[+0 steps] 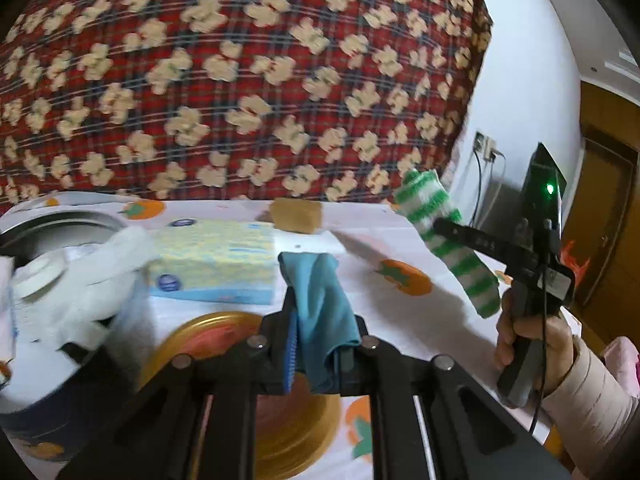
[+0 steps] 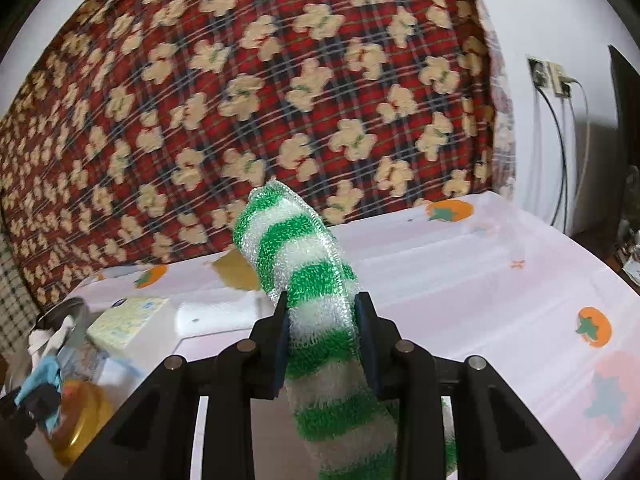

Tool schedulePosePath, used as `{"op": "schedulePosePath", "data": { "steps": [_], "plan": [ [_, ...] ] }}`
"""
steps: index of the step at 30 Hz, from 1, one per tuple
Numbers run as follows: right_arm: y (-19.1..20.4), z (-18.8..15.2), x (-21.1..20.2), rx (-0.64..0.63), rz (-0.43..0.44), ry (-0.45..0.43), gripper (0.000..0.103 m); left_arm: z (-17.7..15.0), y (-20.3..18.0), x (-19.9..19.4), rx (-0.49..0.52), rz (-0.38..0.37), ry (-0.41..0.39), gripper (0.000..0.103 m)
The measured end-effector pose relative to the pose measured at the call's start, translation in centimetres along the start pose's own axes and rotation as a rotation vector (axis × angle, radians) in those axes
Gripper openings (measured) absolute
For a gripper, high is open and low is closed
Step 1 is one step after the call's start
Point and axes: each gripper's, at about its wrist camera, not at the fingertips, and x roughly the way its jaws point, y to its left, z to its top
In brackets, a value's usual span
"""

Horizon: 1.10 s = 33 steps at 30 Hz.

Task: Organize soft objects
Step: 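Carry the striped sock and teal cloth over the metal tin with both grippers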

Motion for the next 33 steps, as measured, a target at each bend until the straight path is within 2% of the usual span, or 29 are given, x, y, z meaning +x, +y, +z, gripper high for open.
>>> {"op": "schedulePosePath", "data": {
  "steps": [4,12,17,22,33],
  "plan": [
    [2.3,-0.9,-1.5,-0.041,0.028,-0.03,0.033,-0.1,2.0,-1.9,-0.018,0.03,-0.037,0.011],
    [6.3,-3.1,-5.1,-0.052,0.083,-0.075,0.033,-0.8,3.7,-4.3,-0.017,0.044,-0.066,0.011],
    [9.8,-4.7,-6.5,-0.083,0.174,-0.052,0.033,-1.0,5.2,-5.7,-0.048,0.076,-0.093,0.011],
    [13.7,-6.1,-7.5,-0.113,0.28,-0.042,0.033,-1.2,7.3,-7.1,-0.071,0.142,-0.114,0.011],
    [22.6,-8.2,-7.2,-0.169,0.463,0.021,0.033,-1.4,11.2,-9.5,-0.108,0.26,-0.152,0.011]
  ]
}}
